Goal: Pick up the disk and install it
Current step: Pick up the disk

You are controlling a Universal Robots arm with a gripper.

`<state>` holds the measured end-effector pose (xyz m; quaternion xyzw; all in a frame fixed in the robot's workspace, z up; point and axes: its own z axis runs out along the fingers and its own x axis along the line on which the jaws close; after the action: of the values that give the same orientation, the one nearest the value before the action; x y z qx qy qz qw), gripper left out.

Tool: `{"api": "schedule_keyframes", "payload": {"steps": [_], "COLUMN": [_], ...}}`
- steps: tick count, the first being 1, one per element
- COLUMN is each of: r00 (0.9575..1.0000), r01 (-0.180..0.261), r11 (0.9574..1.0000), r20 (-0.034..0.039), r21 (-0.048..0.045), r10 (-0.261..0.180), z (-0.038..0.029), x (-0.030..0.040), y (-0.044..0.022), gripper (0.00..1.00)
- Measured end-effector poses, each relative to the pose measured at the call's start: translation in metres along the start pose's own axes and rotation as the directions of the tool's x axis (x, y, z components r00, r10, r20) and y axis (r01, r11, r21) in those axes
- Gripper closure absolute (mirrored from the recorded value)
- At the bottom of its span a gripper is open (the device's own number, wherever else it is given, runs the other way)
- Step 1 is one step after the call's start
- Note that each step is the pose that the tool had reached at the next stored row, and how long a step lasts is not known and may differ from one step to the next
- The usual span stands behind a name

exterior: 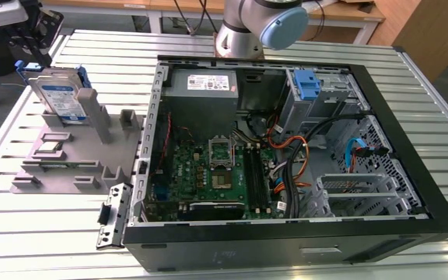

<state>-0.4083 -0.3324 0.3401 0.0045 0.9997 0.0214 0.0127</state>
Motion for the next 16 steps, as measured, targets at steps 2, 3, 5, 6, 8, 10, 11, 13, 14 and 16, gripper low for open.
{"api": "schedule_keyframes", "payload": {"steps": [2, 3, 5, 6, 8, 10, 11, 13, 14, 16], "r00": [1.0000, 1.0000, 1.0000, 1.0000, 0.9999, 0.9999, 0.9999, 0.9999, 0.9999, 0.9998], "r01": [0.008, 0.009, 0.010, 0.010, 0.011, 0.015, 0.015, 0.016, 0.016, 0.020], "r11": [1.0000, 1.0000, 1.0000, 1.0000, 0.9999, 0.9999, 0.9999, 0.9999, 0.9999, 0.9998], "r20": [-0.0004, -0.0004, -0.0004, -0.0005, -0.0005, -0.0006, -0.0007, -0.0007, -0.0007, -0.0009], "r21": [-0.0002, -0.0002, -0.0002, -0.0002, -0.0003, -0.0003, -0.0003, -0.0004, -0.0004, -0.0005], "r10": [-0.008, -0.009, -0.010, -0.010, -0.011, -0.015, -0.015, -0.016, -0.016, -0.020], "z": [0.0000, 0.0000, 0.0000, 0.0000, 0.0000, 0.0000, 0.0000, 0.0000, 0.0000, 0.0000], "x": [0.0000, 0.0000, 0.0000, 0.0000, 0.0000, 0.0000, 0.0000, 0.0000, 0.0000, 0.0000], "y": [0.0000, 0.0000, 0.0000, 0.0000, 0.0000, 0.0000, 0.0000, 0.0000, 0.0000, 0.0000], "gripper": [0.90, 0.90, 0.90, 0.90, 0.90, 0.90, 0.90, 0.90, 0.90, 0.90]}}
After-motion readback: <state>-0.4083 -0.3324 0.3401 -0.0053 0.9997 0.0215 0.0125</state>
